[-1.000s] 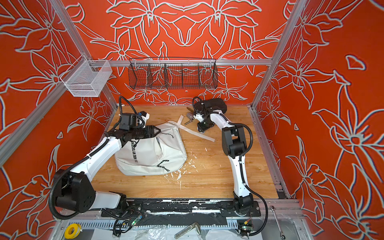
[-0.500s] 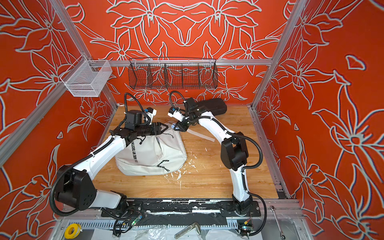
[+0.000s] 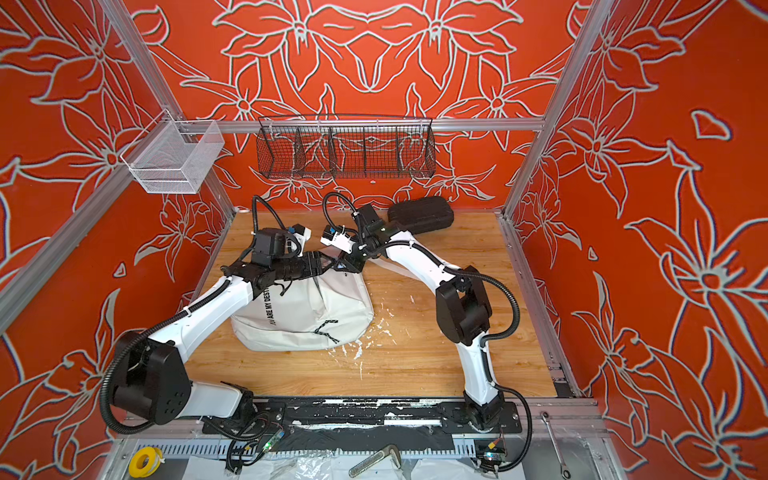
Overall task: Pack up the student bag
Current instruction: 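Carry the stapler over the front pocket with right while left holds it open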
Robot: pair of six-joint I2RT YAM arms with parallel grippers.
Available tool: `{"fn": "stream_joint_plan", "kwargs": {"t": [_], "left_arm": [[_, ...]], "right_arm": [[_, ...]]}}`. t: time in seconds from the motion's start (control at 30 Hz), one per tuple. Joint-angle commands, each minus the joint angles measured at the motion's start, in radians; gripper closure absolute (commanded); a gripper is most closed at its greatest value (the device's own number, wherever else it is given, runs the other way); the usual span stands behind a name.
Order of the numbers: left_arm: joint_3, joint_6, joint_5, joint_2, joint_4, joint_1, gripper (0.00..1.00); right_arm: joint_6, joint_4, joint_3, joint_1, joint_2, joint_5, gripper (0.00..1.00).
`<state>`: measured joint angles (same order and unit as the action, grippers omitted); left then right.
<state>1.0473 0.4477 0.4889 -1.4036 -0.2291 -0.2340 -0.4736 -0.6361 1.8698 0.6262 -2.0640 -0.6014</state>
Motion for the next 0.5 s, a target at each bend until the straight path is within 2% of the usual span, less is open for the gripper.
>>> {"fn": "stream_joint_plan", "kwargs": {"t": [0.0, 0.3, 0.47], "left_arm": [[0.012, 0.036, 0.004, -0.008, -0.004, -0.006, 0.33], [0.019, 0.130, 0.014, -0.065, 0.050, -0.005, 0.34], [0.027, 0.156, 0.042, -0.095, 0.066, -0.005, 0.44]], "right_arm": [[-0.029, 0.050, -0.012, 0.022, 0.036, -0.013, 0.63], [-0.012, 0.116, -0.047, 0.041, 0.053, -0.026, 0.63], [0.021, 0.191, -0.084, 0.041, 0.069, -0.020, 0.63]]}}
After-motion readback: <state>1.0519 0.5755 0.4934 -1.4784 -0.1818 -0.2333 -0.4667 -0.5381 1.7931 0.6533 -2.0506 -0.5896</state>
